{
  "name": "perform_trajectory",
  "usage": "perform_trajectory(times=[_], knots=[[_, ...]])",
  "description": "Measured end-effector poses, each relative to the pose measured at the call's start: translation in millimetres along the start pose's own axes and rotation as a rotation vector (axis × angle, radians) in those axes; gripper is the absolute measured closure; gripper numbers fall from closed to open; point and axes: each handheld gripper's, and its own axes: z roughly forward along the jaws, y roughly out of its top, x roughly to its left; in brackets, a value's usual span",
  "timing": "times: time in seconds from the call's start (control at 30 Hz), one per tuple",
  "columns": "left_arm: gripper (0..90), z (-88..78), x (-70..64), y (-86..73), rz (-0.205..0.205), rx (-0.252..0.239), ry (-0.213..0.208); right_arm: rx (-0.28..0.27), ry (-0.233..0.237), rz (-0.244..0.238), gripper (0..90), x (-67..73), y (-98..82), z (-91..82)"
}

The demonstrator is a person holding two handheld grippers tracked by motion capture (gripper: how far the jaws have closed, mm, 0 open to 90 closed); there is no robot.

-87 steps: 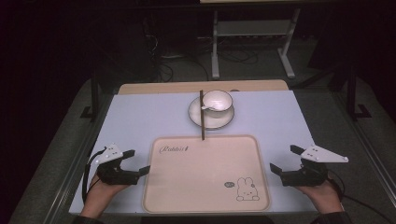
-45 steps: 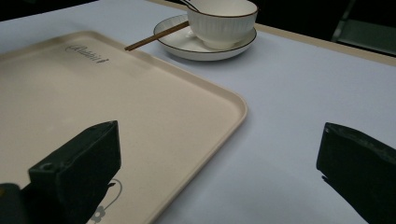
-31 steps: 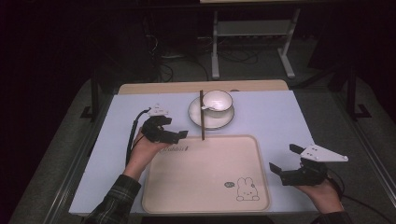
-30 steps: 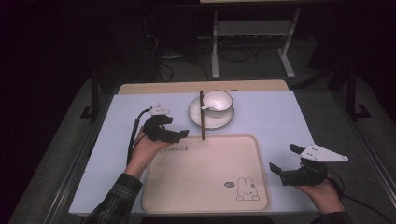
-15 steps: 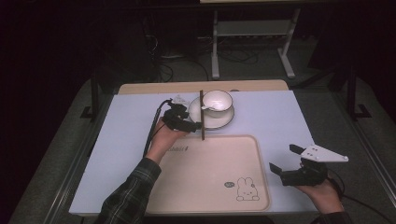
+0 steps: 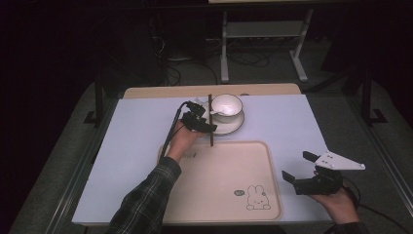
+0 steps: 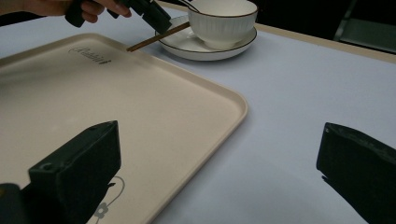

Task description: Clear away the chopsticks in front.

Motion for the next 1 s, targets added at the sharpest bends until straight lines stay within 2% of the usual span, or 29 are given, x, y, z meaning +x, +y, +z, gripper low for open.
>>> perform_trajectory(times=[0.2, 0.33, 0.53, 0.8, 1.0], knots=[[45.3, 8.9, 0.3, 1.6, 0.005, 0.030, 0.026, -0.002, 0.001, 0.001, 0.0, -0.1, 0.1, 0.0], [49.5, 13.3, -0.4, 2.2, 0.008, 0.030, 0.035, -0.003, 0.001, 0.001, 0.0, -0.2, 0.0, -0.2], [54.8, 17.1, 1.6, 3.4, 0.021, 0.042, 0.072, -0.006, 0.001, 0.002, 0.0, -0.4, 0.0, -1.0], [61.6, 23.1, 13.8, 5.5, 0.022, 0.038, 0.136, -0.008, -0.001, 0.007, 0.0, -1.3, -0.4, -1.8], [67.9, 24.9, 23.7, 5.9, 0.019, 0.023, 0.156, -0.011, -0.002, 0.009, 0.0, -2.0, -0.7, -2.8]])
